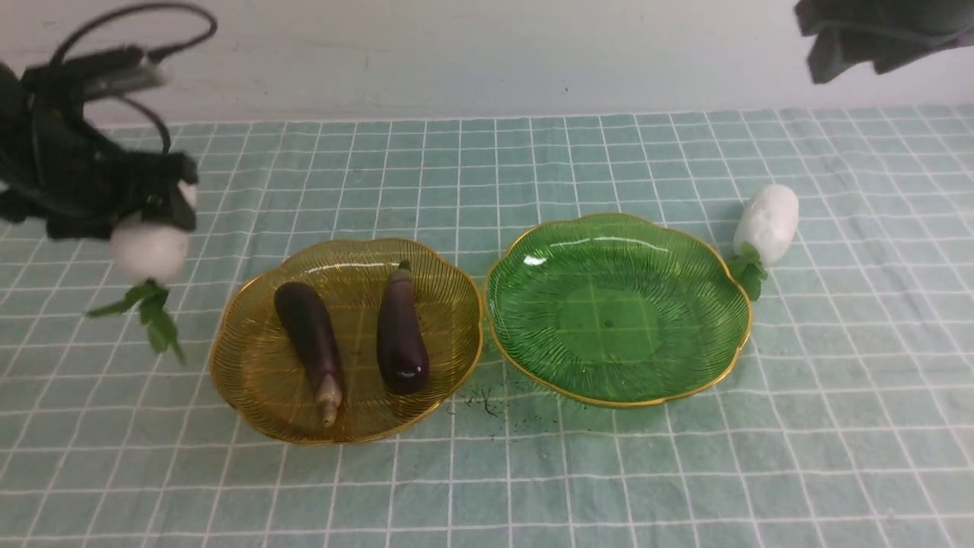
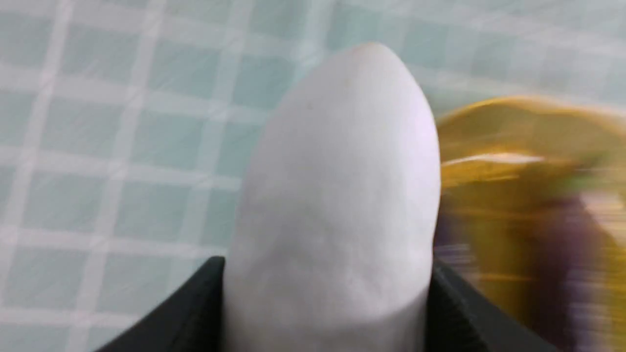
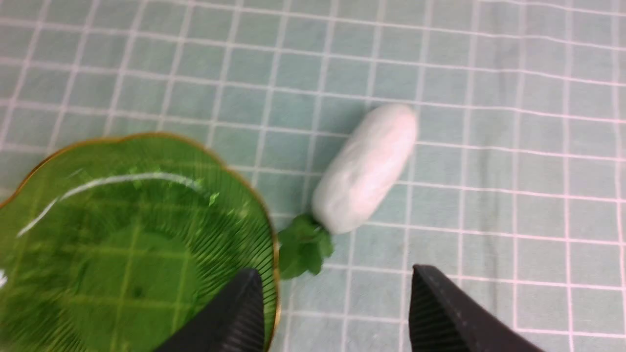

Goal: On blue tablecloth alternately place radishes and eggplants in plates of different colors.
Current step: 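Pick up the white radish and place it on the plate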

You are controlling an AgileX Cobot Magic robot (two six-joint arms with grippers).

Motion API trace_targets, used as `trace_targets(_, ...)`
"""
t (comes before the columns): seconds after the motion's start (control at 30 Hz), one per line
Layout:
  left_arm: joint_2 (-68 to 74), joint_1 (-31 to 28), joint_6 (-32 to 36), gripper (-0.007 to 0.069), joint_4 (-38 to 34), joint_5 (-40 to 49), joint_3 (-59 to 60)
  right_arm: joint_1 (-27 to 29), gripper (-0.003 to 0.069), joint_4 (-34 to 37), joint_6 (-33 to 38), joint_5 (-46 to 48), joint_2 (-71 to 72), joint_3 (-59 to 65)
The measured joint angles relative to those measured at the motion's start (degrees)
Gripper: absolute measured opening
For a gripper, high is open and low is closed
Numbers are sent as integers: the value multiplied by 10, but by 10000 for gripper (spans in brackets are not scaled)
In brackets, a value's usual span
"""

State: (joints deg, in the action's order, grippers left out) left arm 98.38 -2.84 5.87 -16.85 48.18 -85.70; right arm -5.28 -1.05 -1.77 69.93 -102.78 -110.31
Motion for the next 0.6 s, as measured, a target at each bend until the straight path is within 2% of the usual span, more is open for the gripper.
trace_targets(0.07,-5,27,13,423,-29,-1,-12,12,373,-1,-12,-12,-8,0)
trace_targets(0.13,-3,115,42,423,-104,-24,-30,51,372,-2,-52,-46,-46,0)
trace_targets(0.17,2,141,49,423,-121,-39,-31,59,372,-1,-59,-52,-59,0)
trace_targets(0.23,19,202,60,423,-147,-80,-33,72,373,11,-73,-75,-90,0)
trace_targets(0.27,22,202,60,423,-149,-80,-33,75,373,11,-74,-75,-97,0)
trace_targets(0.33,63,260,67,423,-159,-132,-33,84,388,51,-79,-100,-143,0)
trace_targets(0.43,118,299,67,423,-158,-177,-33,86,437,127,-58,-125,-201,0)
trace_targets(0.47,124,300,67,423,-158,-179,-33,86,441,136,-56,-126,-204,0)
trace_targets(0.6,180,307,67,423,-160,-191,-33,86,538,208,-19,-161,-259,0)
